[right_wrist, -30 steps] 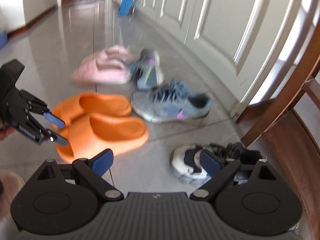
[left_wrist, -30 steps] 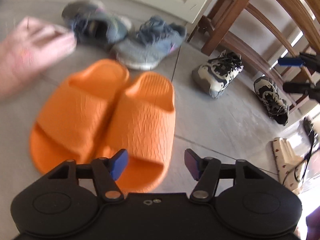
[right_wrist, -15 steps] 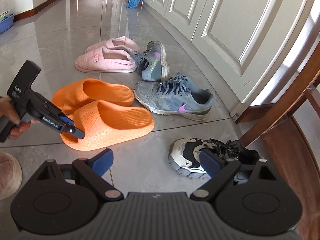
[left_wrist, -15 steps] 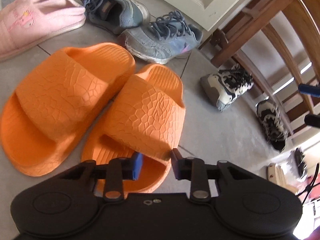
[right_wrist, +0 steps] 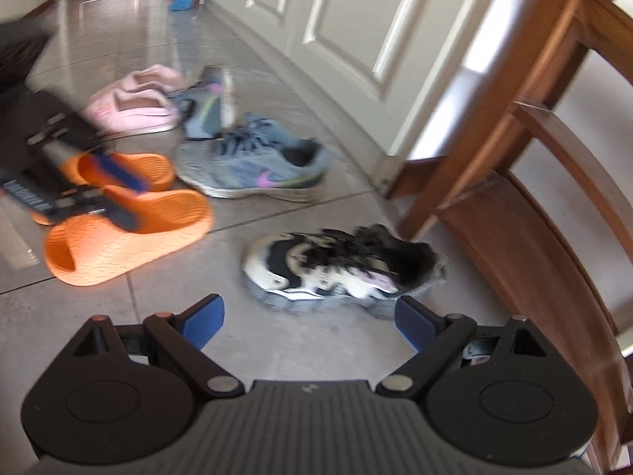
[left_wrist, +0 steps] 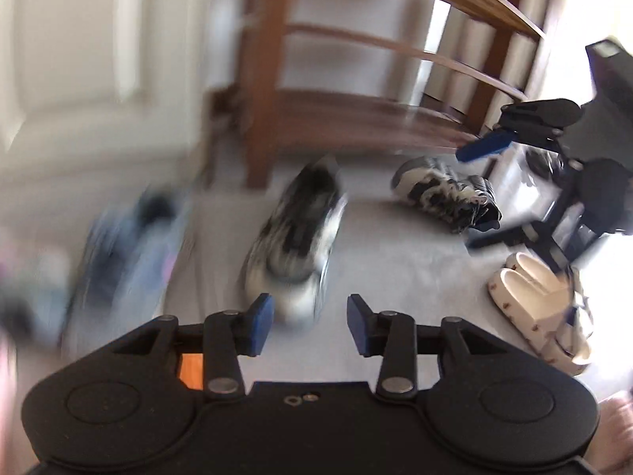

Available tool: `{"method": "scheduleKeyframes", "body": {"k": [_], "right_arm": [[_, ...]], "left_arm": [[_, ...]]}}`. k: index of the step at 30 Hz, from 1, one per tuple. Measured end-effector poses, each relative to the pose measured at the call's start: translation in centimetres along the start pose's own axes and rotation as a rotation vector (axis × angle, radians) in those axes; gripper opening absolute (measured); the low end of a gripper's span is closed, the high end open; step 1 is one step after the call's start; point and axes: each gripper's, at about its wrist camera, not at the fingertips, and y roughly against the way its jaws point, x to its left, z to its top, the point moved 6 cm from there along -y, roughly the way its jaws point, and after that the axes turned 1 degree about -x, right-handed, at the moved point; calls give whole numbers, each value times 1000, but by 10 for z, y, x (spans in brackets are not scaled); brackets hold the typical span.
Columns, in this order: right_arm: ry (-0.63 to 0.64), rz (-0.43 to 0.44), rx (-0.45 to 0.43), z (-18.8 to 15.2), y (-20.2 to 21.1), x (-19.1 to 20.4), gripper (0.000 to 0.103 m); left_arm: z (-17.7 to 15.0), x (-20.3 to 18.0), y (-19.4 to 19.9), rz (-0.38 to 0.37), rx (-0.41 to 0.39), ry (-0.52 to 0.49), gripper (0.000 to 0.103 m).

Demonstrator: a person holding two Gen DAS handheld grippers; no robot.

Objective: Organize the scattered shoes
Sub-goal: 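Move the left tool toward the black-and-white sneaker, then grasp the black sneaker's heel collar with the left tool and lift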

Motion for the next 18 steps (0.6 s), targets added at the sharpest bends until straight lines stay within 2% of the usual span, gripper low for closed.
{"method": "scheduleKeyframes", "body": {"k": [5,9,11,16,18], "right_arm": [[-73,-52,34,-33,17,-22,94],[-146,-75,55,-55,28,-36,94],[-173,-84,64,-67,33,-41,94],[-221,-79,63,-84,40,-47,94],[-246,-69,62,-87,40,-49,94]], "left_arm": [[49,-28,-74,-35,42,-180,40],[57,-49,-123,-29,112,-284,38],[56,-55,-147,6,157,-330,36],[44,-46,-178,52,255,-307,26],[41,-42,-183,62,279,-283,18]]}}
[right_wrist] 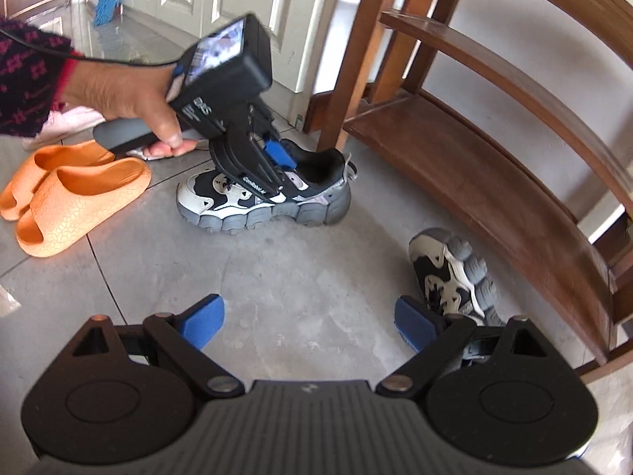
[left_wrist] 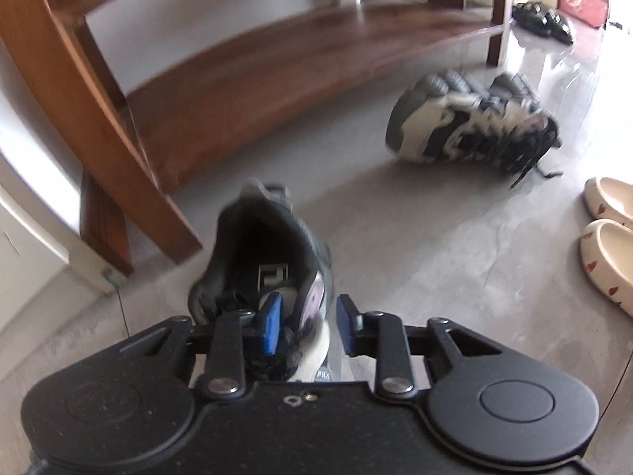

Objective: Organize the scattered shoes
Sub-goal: 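Grasp the black sneaker's heel collar with the left tool and lift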

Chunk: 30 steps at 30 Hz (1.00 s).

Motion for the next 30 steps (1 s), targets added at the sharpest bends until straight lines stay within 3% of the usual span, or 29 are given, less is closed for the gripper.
{"method": "scheduleKeyframes", "body": {"k": [4,6,8,10,19,21,24,26,30], "right_arm": [[-83,9,9,-3,-5,-9,94],[-118,-9,15,-3,-7,-14,89],[-149,-23,29,-3,-11,-20,58],[-187,-30,48,-5,-15,-27,43],[-177,-22,41,-3,-19,-26,44],[-170,-20,32,-1,-18,-26,44],[-173,-18,24,-1,-15,-28,44],[-175,-18,20,-1,-14,-30,44],[-179,-19,21,-9,-11,-32,44]], "left_arm": [[1,13,1,-17,4,153,13],[-2,17,4,-33,1,256,11],[-9,22,9,-86,6,372,11],[-16,23,15,-136,15,452,11],[-63,1,51,-272,78,760,11],[-68,-6,57,-276,92,784,11],[-77,-19,62,-345,153,849,11],[-82,-29,64,-379,192,855,11],[-89,-54,70,-427,260,742,12]]}}
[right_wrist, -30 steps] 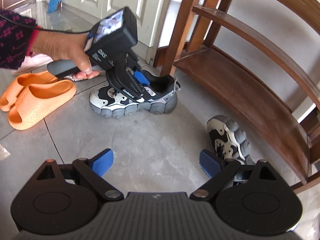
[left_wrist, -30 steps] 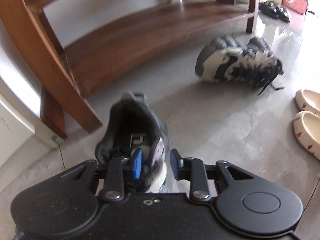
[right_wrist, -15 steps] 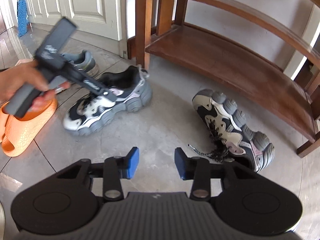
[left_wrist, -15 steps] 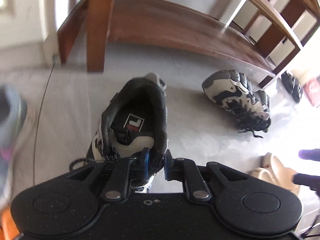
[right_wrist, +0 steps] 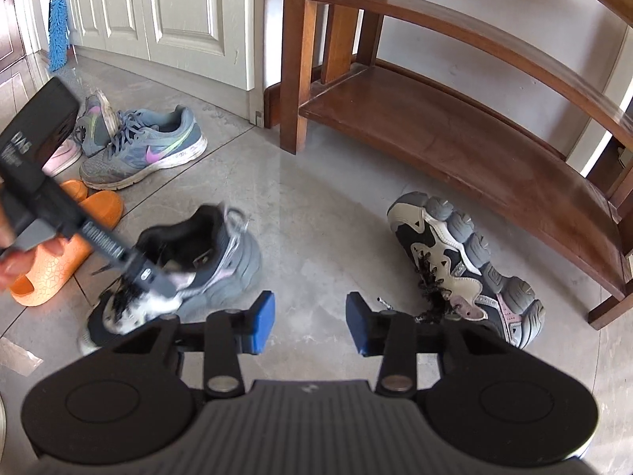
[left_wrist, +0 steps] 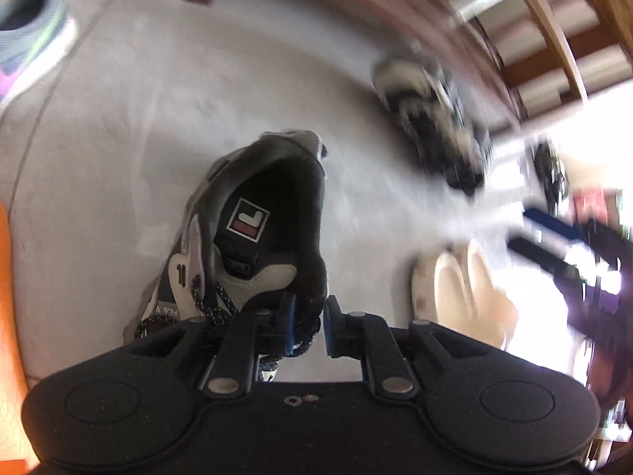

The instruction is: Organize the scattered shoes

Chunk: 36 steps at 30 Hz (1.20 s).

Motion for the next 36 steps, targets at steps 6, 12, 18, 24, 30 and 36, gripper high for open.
{"method": "scheduleKeyframes", "body": {"k": [6,12,18,24,30,36], "right_arm": [[-42,-4,4,-12,0,-10,44],[-38,7,-16,-13,2,-11,44],[-36,17,-21,-14,1,-11,44],[-32,15,-16,-19,-2,-13,45],[-49,-41,-10,-35,-3,-33,45],[-150,-85,3,-52,-3,-63,45]], "left_arm": [[-18,-8,1,25,42,-157,13],[-12,3,-7,-26,34,-30,13],[-11,6,6,100,-35,-74,15],[-15,6,19,89,-11,-120,19],[-2,-33,43,66,-117,-378,20],[47,-130,19,46,-308,-686,25]]}}
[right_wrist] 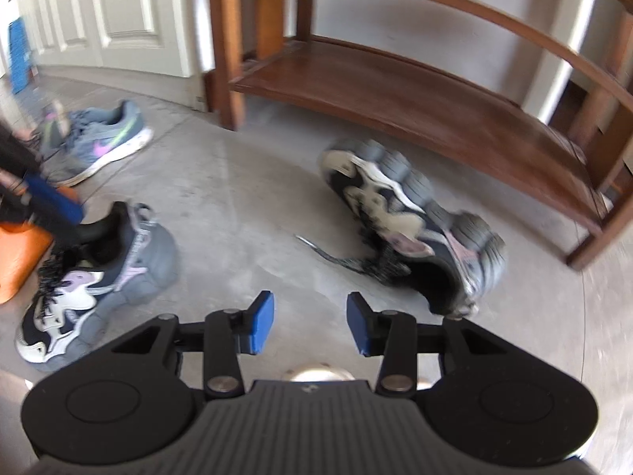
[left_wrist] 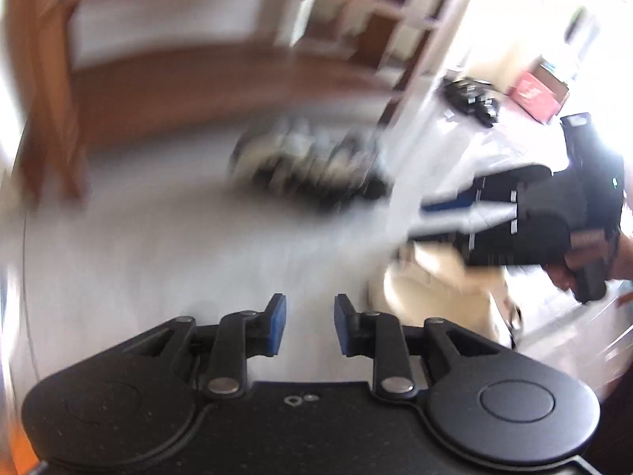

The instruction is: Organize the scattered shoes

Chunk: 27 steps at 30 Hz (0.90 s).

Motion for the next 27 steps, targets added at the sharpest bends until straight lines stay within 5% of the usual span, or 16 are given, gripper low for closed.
{"method": "scheduleKeyframes", "body": {"k": [7,10,15,21,27], "right_arm": [[-120,-43,-24,-14,16,-36,46],[-168,-52,-16,-22,17,-49,46],[-216,-47,-3,-35,15,-62,46],[-256,-52,-5,-45,20,-76,46],[-290,-43,-24,-47,24,-86,46]], "left_arm": [[49,-30,-80,130,-81,-302,29],[49,-44,-108,231,-72,-466,37],[35,-83,-141,265,-98,-690,40],[22,-107,-188,357,-75,-816,39],[26,-99,-209,466,-82,-810,32]]}}
